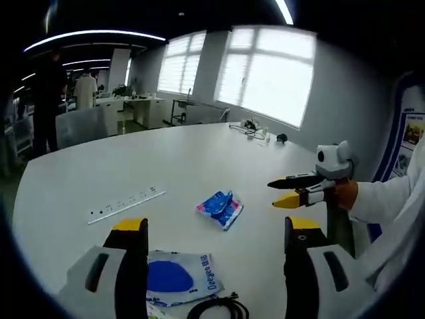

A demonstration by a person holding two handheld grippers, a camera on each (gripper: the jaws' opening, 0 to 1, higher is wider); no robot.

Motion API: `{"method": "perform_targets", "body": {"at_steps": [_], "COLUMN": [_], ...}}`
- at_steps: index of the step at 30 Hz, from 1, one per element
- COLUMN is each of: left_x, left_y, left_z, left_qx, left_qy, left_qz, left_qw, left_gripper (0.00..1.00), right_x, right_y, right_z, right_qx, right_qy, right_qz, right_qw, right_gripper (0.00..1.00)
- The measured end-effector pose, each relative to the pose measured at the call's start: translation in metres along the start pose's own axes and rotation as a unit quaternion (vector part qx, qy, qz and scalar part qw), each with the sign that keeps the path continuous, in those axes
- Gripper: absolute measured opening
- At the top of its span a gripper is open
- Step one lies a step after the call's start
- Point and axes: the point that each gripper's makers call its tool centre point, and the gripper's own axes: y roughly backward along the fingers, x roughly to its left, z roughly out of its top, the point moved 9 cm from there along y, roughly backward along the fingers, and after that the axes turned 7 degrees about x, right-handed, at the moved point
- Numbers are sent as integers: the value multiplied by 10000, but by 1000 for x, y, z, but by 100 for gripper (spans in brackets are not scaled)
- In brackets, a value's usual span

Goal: Arrange the tabletop items into an orderly group along one side of the table until the central work area is clear of visible clutter.

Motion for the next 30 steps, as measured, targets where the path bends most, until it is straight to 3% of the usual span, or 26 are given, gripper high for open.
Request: {"method": "perform_targets", "body": {"at_steps": [15,30], "left_x": [2,4], "left_y": [55,100], "left_z": [-21,-64], "left_qx": [-95,-2], "left_qy": [30,236], "left_qz": [272,451], "left_qw": [9996,9987], "left_gripper": [88,88], "right_x": [43,93], "right_y": [8,5], "right_z": [1,-21], "right_qx": [41,272], "right_qy": [261,358], "right_qz": [167,358], "right_qw": [9995,9983], "right_gripper": [59,60]}}
